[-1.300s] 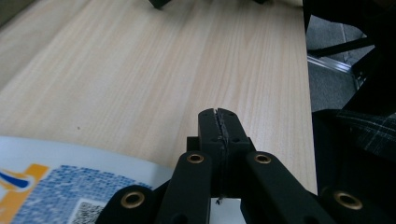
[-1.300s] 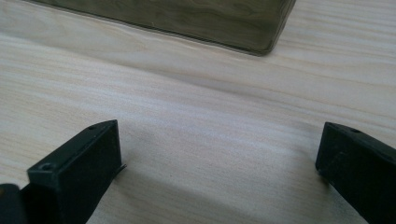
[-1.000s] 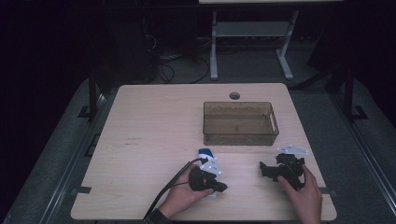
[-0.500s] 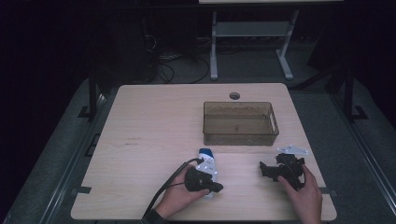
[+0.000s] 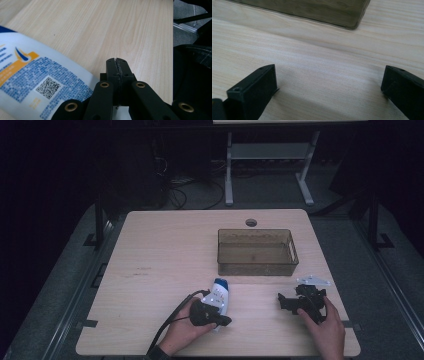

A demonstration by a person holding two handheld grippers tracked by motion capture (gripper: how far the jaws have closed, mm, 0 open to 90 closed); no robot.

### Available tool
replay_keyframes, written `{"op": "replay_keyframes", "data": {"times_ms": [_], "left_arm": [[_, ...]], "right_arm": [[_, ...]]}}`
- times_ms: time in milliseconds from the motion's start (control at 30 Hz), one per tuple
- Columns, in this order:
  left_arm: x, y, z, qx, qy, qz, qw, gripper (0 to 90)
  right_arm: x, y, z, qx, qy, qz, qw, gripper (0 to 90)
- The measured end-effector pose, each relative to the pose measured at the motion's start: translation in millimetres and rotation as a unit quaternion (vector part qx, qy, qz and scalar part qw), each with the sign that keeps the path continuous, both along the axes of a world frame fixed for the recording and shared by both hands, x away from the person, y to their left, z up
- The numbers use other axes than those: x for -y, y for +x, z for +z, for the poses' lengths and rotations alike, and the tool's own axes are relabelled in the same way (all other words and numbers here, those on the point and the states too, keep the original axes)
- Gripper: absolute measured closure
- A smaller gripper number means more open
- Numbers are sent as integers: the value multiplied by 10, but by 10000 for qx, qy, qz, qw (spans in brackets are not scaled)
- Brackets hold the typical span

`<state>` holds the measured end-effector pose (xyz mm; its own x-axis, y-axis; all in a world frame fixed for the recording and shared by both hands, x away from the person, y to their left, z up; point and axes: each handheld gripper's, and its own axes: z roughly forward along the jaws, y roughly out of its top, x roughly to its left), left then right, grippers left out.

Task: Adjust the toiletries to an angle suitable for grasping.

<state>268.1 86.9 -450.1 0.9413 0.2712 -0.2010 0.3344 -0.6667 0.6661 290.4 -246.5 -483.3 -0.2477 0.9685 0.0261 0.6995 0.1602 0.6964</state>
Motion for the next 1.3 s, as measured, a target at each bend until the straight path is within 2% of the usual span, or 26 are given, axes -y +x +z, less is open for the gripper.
{"op": "replay_keyframes", "data": {"times_ms": [867,1233,1300], "left_arm": [[-349,-1,5,75,211,346,9992,900],[-480,-4,0,81,216,515,9984,900],[-520,-1,-1,109,280,526,9982,900]], "right_arm": [[-1,0,1,-4,3,-5,10000,0],[-1,0,1,-4,2,-5,10000,0],[-1,0,1,-4,2,-5,10000,0]]}}
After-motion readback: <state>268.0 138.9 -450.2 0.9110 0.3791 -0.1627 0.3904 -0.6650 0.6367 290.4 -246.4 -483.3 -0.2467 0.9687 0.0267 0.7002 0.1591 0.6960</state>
